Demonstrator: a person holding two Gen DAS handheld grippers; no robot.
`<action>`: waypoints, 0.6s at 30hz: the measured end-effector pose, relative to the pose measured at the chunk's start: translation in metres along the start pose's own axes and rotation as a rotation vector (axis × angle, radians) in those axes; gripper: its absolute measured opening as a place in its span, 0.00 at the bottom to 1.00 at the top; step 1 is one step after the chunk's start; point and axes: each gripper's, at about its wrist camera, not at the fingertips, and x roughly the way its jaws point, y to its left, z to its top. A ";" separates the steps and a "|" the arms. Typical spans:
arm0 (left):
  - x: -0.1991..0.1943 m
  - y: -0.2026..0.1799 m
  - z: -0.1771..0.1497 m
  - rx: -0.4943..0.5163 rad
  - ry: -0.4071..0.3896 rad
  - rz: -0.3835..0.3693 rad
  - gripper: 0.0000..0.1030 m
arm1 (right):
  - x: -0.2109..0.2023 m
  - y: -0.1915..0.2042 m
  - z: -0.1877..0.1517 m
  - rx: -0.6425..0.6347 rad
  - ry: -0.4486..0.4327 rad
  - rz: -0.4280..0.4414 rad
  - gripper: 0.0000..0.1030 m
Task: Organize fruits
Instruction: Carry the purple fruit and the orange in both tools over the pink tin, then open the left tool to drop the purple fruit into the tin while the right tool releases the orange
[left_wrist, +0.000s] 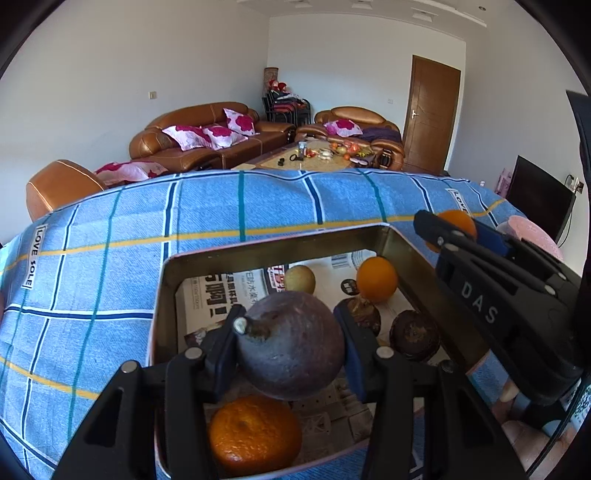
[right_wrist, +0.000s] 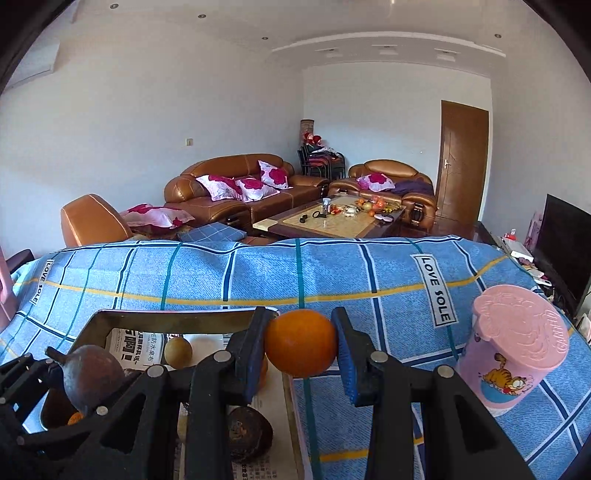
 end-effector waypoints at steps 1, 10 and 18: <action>0.002 0.001 0.001 -0.009 0.005 -0.002 0.49 | 0.004 0.001 0.001 0.000 0.008 0.006 0.36; 0.008 0.000 0.008 -0.008 -0.010 0.020 0.49 | 0.022 0.015 0.006 -0.034 0.038 0.047 0.36; 0.019 0.006 0.021 -0.013 -0.026 0.056 0.49 | 0.029 0.016 0.006 -0.023 0.061 0.073 0.36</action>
